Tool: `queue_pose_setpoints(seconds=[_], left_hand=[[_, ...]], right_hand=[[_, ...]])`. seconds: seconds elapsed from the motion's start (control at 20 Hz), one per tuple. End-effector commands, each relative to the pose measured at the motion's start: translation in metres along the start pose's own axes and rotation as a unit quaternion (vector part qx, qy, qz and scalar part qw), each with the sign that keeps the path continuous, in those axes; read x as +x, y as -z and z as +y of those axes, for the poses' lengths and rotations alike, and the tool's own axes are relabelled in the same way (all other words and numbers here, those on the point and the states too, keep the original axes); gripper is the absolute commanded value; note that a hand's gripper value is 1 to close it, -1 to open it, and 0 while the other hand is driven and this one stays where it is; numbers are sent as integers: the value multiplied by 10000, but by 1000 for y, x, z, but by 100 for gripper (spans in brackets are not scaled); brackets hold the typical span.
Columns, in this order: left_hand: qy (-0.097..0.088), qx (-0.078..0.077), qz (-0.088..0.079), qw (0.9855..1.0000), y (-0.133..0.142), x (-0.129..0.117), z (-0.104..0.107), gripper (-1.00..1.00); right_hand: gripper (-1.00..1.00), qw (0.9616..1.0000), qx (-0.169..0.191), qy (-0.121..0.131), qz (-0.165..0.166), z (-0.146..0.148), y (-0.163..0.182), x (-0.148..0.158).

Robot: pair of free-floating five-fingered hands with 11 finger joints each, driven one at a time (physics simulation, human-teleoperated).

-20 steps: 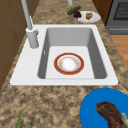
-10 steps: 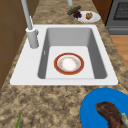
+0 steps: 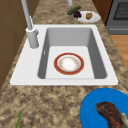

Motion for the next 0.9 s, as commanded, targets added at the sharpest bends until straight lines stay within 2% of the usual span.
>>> queue_pose_setpoints(seconds=[0.0,0.15,0.3,0.7,0.85], left_hand=[[0,0,0,10000,0,0,0,0],[0,0,0,10000,0,0,0,0],[0,0,0,10000,0,0,0,0],[0,0,0,10000,0,0,0,0],[0,0,0,10000,0,0,0,0]], right_hand=[[-100,9979,200,-622,-10,0,8,-11],[-100,9962,50,-870,80,2,12,-15],[-100,9945,87,-1028,192,8,26,-22],[-100,9917,150,-1173,508,47,62,-41],[-100,9887,167,-1371,577,62,72,-45]])
